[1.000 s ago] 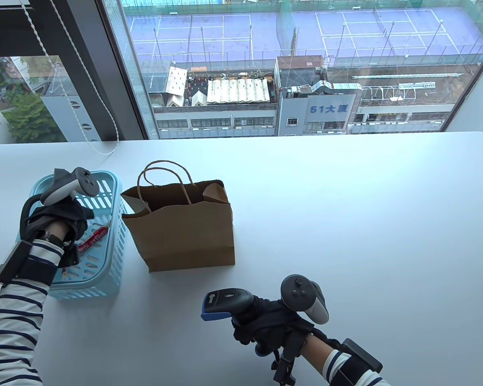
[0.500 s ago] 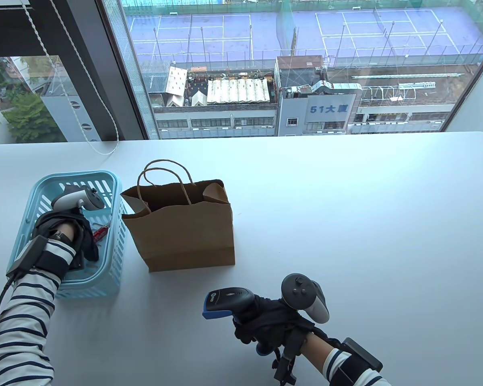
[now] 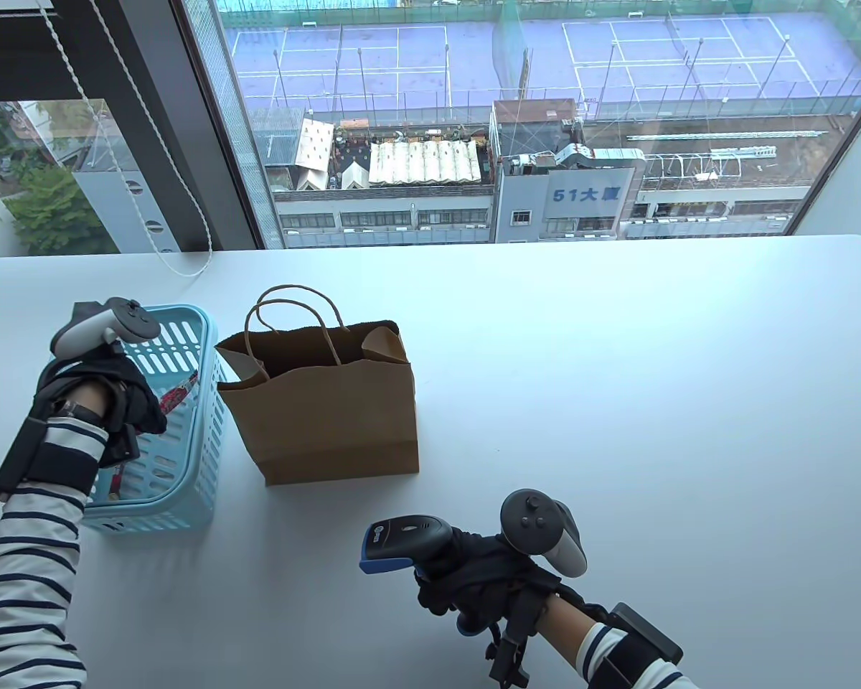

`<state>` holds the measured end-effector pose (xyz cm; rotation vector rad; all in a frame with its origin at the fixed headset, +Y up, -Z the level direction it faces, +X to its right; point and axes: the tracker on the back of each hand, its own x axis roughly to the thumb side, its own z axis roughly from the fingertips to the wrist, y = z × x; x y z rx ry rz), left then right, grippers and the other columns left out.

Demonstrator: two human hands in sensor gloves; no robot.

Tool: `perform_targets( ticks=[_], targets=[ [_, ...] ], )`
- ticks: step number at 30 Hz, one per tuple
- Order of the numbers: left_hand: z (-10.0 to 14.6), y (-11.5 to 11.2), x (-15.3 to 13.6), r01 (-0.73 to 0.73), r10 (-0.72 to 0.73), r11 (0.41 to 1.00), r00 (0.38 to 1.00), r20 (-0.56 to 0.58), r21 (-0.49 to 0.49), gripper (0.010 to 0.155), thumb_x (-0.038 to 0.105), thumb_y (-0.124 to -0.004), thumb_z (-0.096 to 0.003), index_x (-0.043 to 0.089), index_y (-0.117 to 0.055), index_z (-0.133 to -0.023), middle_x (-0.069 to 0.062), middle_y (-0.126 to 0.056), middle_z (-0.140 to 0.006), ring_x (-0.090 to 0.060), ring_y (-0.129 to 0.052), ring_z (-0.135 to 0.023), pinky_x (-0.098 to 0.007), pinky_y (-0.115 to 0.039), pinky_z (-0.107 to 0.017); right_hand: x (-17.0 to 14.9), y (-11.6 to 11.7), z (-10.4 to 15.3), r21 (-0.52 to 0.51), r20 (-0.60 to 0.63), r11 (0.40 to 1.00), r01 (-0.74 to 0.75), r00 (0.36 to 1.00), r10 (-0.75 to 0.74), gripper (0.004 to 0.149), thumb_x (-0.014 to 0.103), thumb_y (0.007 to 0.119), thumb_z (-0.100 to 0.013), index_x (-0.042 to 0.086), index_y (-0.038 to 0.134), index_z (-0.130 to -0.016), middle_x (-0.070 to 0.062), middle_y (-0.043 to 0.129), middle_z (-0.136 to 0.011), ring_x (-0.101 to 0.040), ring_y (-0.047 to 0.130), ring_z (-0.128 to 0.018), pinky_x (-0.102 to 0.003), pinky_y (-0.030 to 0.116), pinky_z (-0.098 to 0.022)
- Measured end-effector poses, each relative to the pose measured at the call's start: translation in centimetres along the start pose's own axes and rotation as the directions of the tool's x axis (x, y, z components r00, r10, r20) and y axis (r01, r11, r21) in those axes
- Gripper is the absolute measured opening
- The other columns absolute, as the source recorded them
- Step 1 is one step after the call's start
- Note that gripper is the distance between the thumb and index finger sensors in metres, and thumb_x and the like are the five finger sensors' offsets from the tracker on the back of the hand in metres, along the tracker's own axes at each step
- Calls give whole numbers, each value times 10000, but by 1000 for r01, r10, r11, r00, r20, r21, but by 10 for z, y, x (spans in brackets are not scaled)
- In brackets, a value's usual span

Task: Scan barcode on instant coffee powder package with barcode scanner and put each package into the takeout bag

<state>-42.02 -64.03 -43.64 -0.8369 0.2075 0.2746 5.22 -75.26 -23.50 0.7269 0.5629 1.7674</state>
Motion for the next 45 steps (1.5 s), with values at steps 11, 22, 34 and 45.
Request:
perform_targets(
  ticks=[11, 22, 34, 45],
  targets=[
    [130, 11, -27, -90, -47, 910, 948, 316, 405, 433, 138, -738, -433, 215, -658, -852, -231, -879, -799, -310, -1109, -539, -381, -999, -338, 0, 2, 0, 9, 14, 1000, -8, 1000, 8, 590, 297, 896, -455, 39, 621, -909, -146, 840, -750, -304, 975, -477, -489, 831, -377],
    [224, -92, 0, -90, -370, 807, 693, 619, 583, 418, 132, -658, -413, 279, -674, -803, -140, -929, -749, -163, -1110, -396, -292, -974, -248, 0, 5, -1, -6, 10, 1000, 23, 1000, -23, 589, 298, 895, -457, 43, 619, -911, -147, 840, -752, -303, 975, -480, -490, 832, -378],
    [132, -235, 64, -13, -530, 744, 596, 603, 668, 374, 147, -624, -400, 318, -664, -731, -75, -908, -766, -135, -1073, -367, -281, -940, -235, -4, -1, 4, -96, -85, 995, -17, 996, 9, 629, 321, 887, -476, 3, 605, -940, -156, 875, -743, -330, 1028, -517, -468, 879, -370],
    [116, -260, 65, -22, -533, 746, 579, 617, 666, 374, 151, -611, -409, 315, -637, -744, -88, -892, -763, -131, -1066, -366, -282, -933, -241, -16, -10, 12, -225, -244, 974, -8, 969, -48, 641, 295, 892, -453, 9, 597, -944, -139, 864, -744, -309, 1007, -480, -485, 859, -372]
  ],
)
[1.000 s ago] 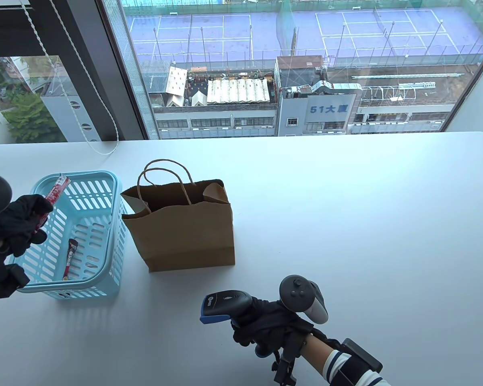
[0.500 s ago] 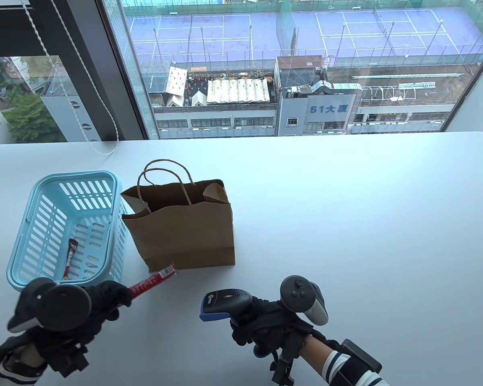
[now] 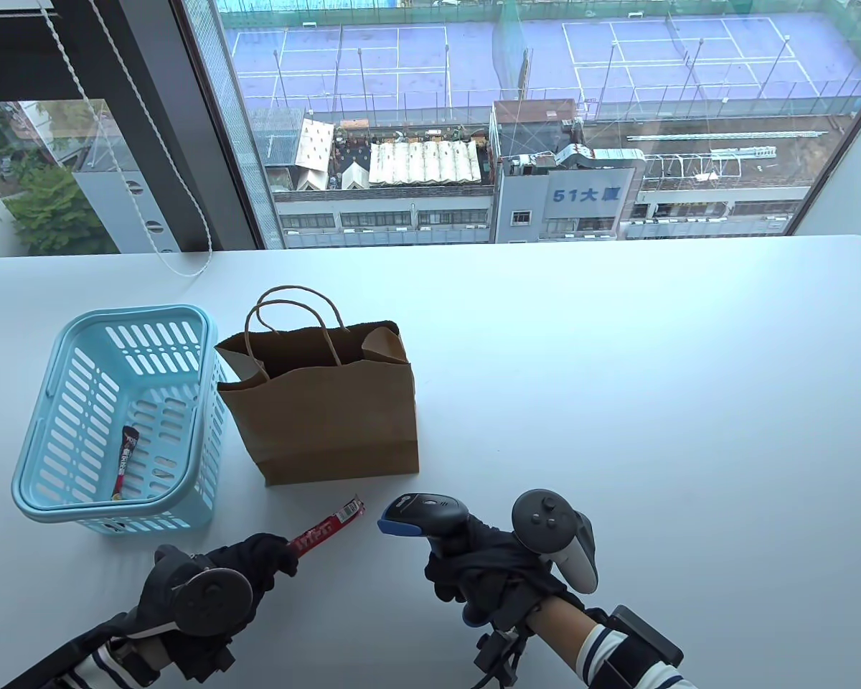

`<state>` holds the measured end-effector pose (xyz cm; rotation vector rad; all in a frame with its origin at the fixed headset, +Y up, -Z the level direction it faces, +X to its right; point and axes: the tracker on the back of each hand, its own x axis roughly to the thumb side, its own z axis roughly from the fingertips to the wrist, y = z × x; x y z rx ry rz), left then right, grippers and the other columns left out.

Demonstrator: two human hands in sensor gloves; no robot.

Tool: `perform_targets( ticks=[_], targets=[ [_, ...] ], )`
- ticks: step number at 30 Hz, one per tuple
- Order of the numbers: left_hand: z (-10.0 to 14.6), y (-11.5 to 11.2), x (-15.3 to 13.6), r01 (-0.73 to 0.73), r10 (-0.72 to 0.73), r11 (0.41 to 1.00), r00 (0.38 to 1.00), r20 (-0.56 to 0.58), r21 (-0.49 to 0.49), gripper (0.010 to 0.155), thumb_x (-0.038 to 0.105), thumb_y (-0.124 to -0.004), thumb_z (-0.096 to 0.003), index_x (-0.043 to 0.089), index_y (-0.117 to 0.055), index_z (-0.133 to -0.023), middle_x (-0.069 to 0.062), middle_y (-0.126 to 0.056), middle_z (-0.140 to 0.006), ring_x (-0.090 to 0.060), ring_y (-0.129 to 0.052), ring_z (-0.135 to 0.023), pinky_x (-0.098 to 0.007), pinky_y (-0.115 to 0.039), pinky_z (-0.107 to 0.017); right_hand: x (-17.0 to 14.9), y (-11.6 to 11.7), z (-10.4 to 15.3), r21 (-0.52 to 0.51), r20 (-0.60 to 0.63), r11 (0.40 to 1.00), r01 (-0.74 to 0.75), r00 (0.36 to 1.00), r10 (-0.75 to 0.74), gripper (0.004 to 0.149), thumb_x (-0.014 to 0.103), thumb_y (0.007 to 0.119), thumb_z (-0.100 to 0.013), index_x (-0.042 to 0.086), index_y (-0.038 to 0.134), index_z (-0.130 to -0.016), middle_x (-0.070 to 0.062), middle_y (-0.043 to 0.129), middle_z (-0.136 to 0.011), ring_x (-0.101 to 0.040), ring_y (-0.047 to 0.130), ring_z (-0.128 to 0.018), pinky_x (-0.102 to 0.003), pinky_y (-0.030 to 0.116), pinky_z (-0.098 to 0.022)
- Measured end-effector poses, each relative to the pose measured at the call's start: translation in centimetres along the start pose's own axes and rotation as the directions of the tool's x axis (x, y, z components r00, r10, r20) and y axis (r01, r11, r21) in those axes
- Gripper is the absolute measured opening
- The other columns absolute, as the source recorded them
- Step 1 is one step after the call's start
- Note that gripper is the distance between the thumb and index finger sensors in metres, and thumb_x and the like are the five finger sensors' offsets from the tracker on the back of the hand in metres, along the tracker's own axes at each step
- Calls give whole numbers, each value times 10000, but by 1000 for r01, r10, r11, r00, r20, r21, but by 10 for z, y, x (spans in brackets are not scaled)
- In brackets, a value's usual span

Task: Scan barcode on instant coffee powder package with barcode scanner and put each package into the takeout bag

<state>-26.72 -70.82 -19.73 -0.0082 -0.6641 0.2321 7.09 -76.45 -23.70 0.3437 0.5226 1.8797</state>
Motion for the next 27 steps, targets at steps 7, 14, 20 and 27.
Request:
perform_targets(
  ticks=[7, 14, 20, 27],
  targets=[
    [4, 7, 7, 14, -18, 998, 998, 62, 55, 379, 174, -602, -414, 317, -613, -765, -92, -906, -712, -103, -1064, -334, -265, -933, -222, 3, 6, -3, 84, 77, 996, -13, 997, 6, 596, 286, 900, -443, 32, 645, -919, -140, 868, -740, -314, 1004, -480, -493, 853, -377],
    [6, 10, 9, 23, -29, 996, 996, 79, 83, 378, 180, -601, -416, 321, -611, -766, -85, -909, -708, -102, -1063, -329, -265, -933, -219, 4, 8, -4, 106, 116, 994, 2, 993, -15, 589, 283, 891, -451, 27, 638, -918, -144, 857, -744, -312, 996, -484, -493, 848, -379],
    [6, 8, 9, 11, -16, 998, 997, 80, 63, 377, 183, -605, -418, 323, -616, -768, -87, -911, -708, -107, -1064, -329, -270, -931, -220, 6, 9, -3, 117, 132, 993, -22, 991, 6, 587, 278, 886, -452, 23, 637, -918, -145, 854, -743, -314, 993, -486, -496, 846, -380],
    [6, 8, 9, 18, -23, 998, 996, 81, 62, 378, 191, -613, -417, 324, -624, -771, -84, -920, -702, -108, -1068, -323, -271, -932, -215, 6, 10, -4, 133, 142, 991, -13, 990, -7, 587, 284, 887, -453, 31, 633, -918, -146, 854, -743, -310, 995, -483, -491, 847, -376]
  ],
)
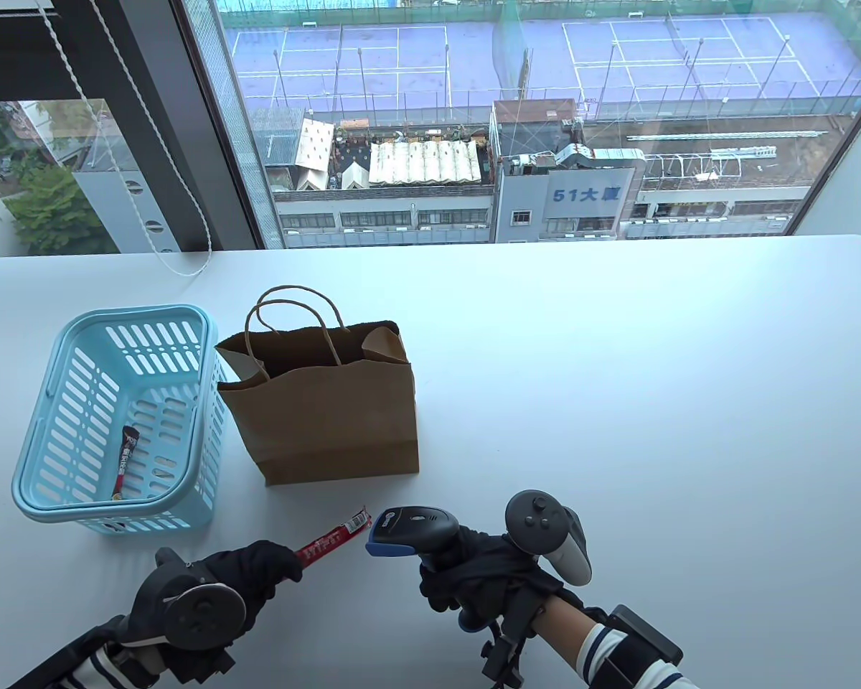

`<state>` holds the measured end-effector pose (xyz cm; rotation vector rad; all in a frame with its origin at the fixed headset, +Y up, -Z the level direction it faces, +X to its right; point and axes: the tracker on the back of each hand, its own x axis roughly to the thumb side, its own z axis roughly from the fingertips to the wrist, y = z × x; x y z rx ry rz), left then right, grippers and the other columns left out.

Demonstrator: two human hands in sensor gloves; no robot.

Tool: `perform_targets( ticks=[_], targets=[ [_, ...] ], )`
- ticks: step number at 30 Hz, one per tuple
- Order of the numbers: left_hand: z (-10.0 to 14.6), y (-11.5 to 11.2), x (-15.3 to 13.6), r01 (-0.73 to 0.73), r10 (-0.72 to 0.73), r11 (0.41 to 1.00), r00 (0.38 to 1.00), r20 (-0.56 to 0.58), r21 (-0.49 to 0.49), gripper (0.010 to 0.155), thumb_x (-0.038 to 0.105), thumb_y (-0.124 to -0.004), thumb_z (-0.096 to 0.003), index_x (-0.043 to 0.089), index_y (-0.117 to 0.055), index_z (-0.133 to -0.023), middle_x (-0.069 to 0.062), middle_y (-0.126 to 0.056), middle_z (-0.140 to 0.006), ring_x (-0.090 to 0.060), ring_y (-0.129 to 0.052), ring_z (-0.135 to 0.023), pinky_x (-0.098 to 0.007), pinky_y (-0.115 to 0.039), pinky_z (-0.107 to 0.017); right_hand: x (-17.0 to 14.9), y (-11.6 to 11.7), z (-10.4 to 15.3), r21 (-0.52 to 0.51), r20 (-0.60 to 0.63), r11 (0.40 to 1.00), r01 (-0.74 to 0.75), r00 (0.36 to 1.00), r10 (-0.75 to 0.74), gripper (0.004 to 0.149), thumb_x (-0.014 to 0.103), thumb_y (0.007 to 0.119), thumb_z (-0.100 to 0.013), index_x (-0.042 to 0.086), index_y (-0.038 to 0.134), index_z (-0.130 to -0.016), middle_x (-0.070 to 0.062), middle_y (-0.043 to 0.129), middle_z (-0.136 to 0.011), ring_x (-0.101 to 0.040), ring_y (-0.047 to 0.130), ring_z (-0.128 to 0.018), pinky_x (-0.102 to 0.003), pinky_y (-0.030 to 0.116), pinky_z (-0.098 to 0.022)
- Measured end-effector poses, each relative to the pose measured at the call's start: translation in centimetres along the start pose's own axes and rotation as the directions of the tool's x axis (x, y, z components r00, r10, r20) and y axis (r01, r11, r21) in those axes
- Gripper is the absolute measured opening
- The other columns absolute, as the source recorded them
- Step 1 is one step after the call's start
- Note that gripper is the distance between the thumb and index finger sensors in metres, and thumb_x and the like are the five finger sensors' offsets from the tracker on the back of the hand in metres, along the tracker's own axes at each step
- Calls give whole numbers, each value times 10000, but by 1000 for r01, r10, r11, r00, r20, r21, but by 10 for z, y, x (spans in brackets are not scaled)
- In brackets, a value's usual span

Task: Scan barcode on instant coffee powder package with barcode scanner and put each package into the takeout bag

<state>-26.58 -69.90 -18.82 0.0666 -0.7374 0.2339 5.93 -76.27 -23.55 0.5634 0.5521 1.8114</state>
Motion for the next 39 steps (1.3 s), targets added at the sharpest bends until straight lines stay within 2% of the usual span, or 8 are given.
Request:
perform_targets(
  ticks=[10, 17, 21, 24, 29, 30, 33, 39],
  targets=[
    [1, 8, -1, 74, -73, 997, 997, -19, 36, 464, 228, -702, -391, 329, -711, -845, -28, -997, -705, -102, -1123, -373, -263, -987, -253, 0, 0, 0, 4, 4, 1000, 18, 1000, -18, 587, 287, 887, -454, 33, 634, -918, -143, 856, -741, -308, 997, -481, -488, 849, -375],
    [16, 48, 5, 316, -303, 928, 948, -96, 195, 410, 183, -759, -387, 336, -833, -760, -30, -1022, -744, -178, -1119, -476, -336, -991, -339, 2, 1, 0, 13, 20, 999, 38, 999, -38, 587, 290, 886, -455, 33, 633, -919, -144, 856, -742, -307, 997, -482, -487, 850, -376],
    [27, 93, 10, 265, -231, 906, 963, -137, 330, 380, 169, -761, -403, 335, -870, -728, -64, -993, -769, -192, -1098, -503, -352, -974, -365, 2, 1, -1, 18, 26, 999, 33, 999, -34, 587, 290, 886, -456, 34, 632, -920, -144, 855, -743, -309, 996, -485, -488, 849, -377],
    [35, 142, 17, 303, -254, 825, 953, -164, 477, 368, 164, -759, -412, 340, -881, -710, -49, -973, -787, -188, -1085, -525, -355, -965, -385, 2, 2, -1, 21, 26, 999, 36, 999, -36, 589, 289, 887, -456, 32, 632, -920, -145, 855, -743, -309, 996, -484, -488, 849, -377],
    [38, 235, -2, 499, -294, 529, 866, -404, 686, 361, 161, -736, -424, 371, -871, -686, -15, -911, -831, -176, -1048, -584, -359, -937, -438, 2, 2, -1, 21, 24, 999, 37, 999, -38, 589, 289, 886, -457, 32, 631, -920, -145, 854, -743, -311, 996, -485, -489, 847, -378],
    [33, 249, -11, 512, -279, 526, 858, -431, 679, 361, 162, -732, -426, 375, -870, -682, 3, -908, -832, -173, -1044, -589, -359, -934, -444, 2, 2, -1, 23, 25, 999, 36, 999, -37, 589, 290, 887, -456, 33, 631, -920, -147, 854, -743, -311, 996, -484, -489, 848, -377],
    [1, 268, -46, 413, -181, 704, 891, -416, 578, 361, 157, -723, -438, 380, -869, -682, 38, -890, -843, -177, -1017, -630, -376, -901, -494, 2, 2, -2, 27, 29, 999, 32, 999, -33, 590, 290, 887, -456, 32, 631, -921, -147, 854, -743, -312, 995, -485, -490, 847, -377],
    [-44, 245, -83, 288, -111, 821, 928, -357, 493, 362, 155, -722, -436, 381, -873, -676, 56, -891, -842, -177, -1008, -641, -385, -884, -516, 3, 2, -2, 34, 38, 999, 24, 999, -26, 590, 289, 887, -456, 31, 632, -921, -147, 856, -742, -312, 996, -485, -490, 847, -377]
  ],
)
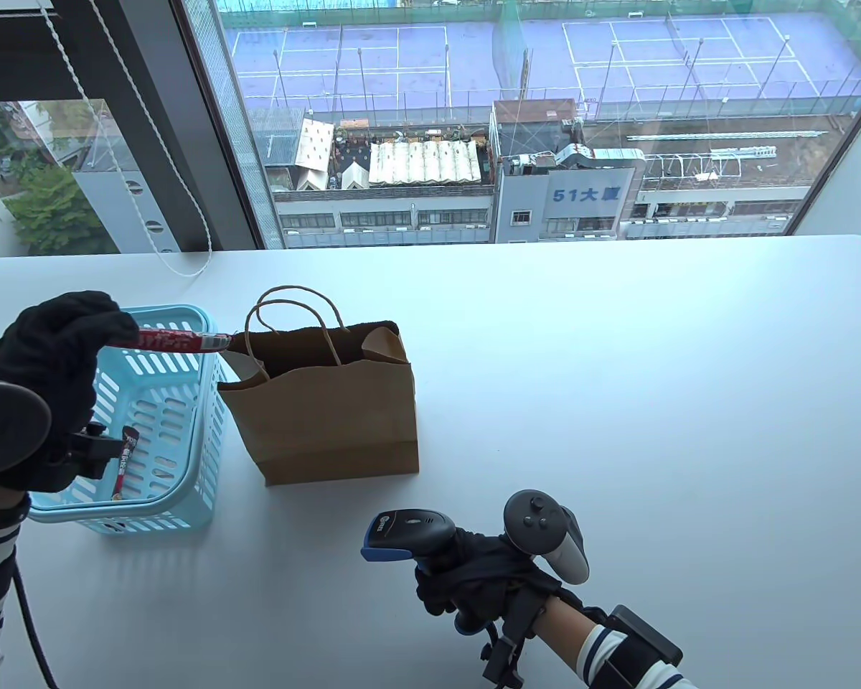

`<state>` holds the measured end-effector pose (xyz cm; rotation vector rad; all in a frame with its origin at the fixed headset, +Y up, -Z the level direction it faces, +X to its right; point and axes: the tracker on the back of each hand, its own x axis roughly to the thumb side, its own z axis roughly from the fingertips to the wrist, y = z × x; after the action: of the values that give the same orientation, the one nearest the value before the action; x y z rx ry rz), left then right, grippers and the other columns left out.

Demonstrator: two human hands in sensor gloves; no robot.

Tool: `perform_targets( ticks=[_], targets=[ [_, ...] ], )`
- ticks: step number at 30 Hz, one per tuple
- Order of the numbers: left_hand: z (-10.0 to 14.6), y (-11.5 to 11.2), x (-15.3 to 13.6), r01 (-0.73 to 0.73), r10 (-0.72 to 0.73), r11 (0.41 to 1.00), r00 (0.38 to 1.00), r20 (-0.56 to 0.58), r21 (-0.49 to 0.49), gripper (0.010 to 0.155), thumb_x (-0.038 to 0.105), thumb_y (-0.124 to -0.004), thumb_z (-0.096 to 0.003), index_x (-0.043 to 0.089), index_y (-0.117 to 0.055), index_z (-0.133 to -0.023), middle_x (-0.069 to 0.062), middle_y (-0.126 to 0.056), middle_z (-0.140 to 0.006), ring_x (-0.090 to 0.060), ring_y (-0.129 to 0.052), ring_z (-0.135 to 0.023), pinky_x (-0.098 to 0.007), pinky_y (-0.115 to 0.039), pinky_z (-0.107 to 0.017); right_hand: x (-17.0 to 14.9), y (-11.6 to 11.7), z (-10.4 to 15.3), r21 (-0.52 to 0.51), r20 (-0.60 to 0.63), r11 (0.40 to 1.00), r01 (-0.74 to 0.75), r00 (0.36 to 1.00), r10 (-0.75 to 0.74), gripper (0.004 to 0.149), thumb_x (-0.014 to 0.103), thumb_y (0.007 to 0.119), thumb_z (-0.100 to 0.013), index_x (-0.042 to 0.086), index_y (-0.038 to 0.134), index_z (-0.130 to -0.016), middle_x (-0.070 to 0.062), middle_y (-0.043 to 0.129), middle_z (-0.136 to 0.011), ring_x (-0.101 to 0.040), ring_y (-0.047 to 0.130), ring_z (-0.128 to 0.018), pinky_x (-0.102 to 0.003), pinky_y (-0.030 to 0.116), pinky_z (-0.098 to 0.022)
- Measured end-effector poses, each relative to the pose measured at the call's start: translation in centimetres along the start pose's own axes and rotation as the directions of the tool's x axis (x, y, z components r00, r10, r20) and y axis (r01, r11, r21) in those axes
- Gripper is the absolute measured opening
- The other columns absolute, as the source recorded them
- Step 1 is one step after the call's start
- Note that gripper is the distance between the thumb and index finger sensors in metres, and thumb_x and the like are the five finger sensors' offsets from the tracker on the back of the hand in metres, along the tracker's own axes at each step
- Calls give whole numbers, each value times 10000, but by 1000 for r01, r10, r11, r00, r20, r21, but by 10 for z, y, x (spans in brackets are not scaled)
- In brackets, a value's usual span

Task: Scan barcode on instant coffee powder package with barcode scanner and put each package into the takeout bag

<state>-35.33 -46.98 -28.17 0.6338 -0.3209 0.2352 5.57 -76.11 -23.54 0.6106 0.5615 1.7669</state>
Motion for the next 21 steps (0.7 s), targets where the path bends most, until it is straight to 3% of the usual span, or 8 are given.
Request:
perform_targets(
  ticks=[4, 12, 21],
  targets=[
    [-13, -25, 2, -25, 26, 995, 1000, 9, -93, 361, 159, -723, -435, 385, -874, -673, 69, -894, -838, -177, -1005, -646, -391, -876, -525, 0, 0, 0, 0, -2, 1000, 0, 1000, 0, 589, 290, 886, -456, 31, 632, -920, -146, 854, -743, -312, 996, -485, -490, 847, -377],
    [-28, -66, 21, -81, 88, 979, 996, 28, -189, 361, 170, -726, -438, 398, -869, -678, 94, -899, -835, -173, -999, -653, -437, -839, -582, 0, 0, 0, 1, -4, 1000, 0, 1000, 0, 590, 290, 886, -457, 30, 631, -921, -150, 855, -742, -314, 996, -484, -490, 847, -377],
    [-33, -102, 28, -76, 85, 969, 996, 29, -235, 349, 197, -750, -427, 433, -883, -648, 156, -932, -801, -152, -983, -679, -423, -815, -618, 0, 0, 0, 2, -5, 1000, 1, 1000, -1, 591, 289, 886, -457, 29, 630, -921, -149, 854, -743, -315, 995, -486, -492, 846, -377]
  ],
)
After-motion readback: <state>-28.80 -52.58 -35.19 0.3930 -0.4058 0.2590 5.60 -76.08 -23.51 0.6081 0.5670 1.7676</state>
